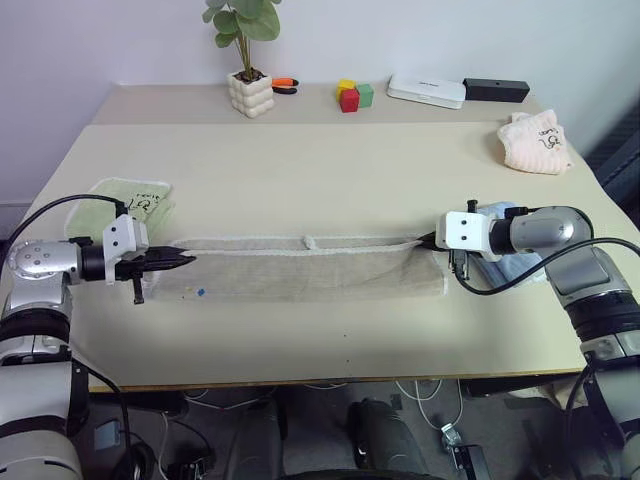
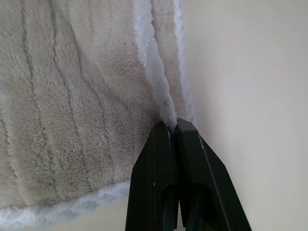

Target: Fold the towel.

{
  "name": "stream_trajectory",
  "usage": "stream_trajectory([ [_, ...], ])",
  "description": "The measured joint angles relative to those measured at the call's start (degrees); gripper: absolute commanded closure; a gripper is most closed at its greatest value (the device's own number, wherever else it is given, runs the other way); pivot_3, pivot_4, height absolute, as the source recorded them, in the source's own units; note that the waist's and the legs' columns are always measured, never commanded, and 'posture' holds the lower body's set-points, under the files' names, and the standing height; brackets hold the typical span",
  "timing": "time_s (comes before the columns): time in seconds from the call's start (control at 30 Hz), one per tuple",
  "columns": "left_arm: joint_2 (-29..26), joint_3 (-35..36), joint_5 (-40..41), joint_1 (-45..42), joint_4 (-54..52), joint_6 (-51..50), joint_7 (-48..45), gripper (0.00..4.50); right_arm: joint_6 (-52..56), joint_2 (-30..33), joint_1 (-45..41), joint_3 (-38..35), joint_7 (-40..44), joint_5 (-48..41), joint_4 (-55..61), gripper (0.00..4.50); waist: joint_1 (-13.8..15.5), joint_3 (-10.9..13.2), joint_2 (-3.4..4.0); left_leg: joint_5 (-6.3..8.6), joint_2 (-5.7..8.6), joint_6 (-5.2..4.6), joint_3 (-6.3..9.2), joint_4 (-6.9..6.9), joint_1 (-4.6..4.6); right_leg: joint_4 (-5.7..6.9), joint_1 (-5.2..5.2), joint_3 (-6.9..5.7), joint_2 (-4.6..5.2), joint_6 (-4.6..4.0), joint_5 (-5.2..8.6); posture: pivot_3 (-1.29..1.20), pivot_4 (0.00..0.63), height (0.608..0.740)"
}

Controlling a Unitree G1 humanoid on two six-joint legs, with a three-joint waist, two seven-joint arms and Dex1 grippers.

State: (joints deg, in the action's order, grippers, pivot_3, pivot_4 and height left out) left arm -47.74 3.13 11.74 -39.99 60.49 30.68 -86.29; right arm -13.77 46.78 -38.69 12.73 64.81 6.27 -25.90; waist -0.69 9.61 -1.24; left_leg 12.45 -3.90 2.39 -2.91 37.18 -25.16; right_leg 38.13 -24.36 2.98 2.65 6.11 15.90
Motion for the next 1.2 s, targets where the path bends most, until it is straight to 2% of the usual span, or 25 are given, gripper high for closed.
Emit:
stream_trajectory([
  [0.47, 0.4, 0.0, -2.5, -3.5, 4.9, 1.0, 3.1, 4.5, -2.3, -0.3, -2.0, 0.0, -0.6, 0.3, -4.4, 4.46, -0.1, 0.0, 0.0, 0.0, 0.0, 0.0, 0.0, -0.02, 0.01, 0.01, 0.0, 0.0, 0.0, 0.01, 0.0, 0.0, 0.15, 0.74],
  [1.2, 2.3, 0.0, -6.7, -5.1, 8.7, 1.4, 10.1, 4.5, -6.9, -1.9, -3.7, 0.0, -8.6, 4.5, -10.5, 4.46, -0.1, 0.0, 0.01, 0.0, 0.0, 0.01, 0.0, -0.02, 0.0, 0.01, 0.0, 0.0, 0.0, 0.01, -0.01, 0.0, 0.15, 0.74],
])
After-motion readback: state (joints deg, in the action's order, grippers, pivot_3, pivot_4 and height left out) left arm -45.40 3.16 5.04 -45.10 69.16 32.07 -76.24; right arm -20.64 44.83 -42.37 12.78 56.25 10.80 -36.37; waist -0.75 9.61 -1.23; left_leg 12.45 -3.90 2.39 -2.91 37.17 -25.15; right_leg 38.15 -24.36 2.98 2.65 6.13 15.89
